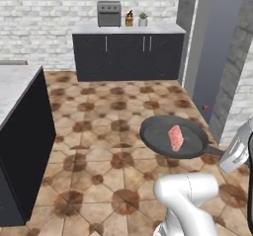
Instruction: Pick up the pan with the steak in it and place it on the dining table. Then place the steak on the plate.
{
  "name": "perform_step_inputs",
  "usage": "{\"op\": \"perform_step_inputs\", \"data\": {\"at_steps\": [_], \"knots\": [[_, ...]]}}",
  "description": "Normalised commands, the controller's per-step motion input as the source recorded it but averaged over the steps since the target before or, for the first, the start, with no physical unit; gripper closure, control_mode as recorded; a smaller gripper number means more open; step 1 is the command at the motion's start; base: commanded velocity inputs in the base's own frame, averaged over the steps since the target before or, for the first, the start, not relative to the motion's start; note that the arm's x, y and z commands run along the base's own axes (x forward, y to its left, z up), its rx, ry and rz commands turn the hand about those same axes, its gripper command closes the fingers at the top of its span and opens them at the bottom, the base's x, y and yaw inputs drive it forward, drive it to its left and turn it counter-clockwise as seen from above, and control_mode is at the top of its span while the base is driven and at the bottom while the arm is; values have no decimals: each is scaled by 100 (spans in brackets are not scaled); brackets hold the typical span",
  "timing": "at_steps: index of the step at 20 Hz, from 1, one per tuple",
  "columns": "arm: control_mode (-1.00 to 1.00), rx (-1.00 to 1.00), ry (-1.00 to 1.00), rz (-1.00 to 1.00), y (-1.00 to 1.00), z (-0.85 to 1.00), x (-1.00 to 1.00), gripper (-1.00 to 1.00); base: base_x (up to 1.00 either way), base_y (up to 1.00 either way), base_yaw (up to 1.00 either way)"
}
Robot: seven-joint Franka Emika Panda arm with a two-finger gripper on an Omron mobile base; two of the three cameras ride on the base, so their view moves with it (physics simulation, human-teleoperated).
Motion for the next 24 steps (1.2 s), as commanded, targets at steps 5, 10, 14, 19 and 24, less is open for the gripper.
{"op": "perform_step_inputs", "data": {"at_steps": [5, 10, 14, 19, 24], "knots": [[100, 0, 0, 0, 0, 0, 0, 100, 0, 75, -7], [100, 0, 0, 0, 0, 0, 0, 100, 0, 94, -7], [100, 0, 0, 0, 0, 0, 0, 100, 0, 100, -5], [100, 0, 0, 0, 0, 0, 0, 100, 0, 100, -5], [100, 0, 0, 0, 0, 0, 0, 100, 0, 100, -5]]}}
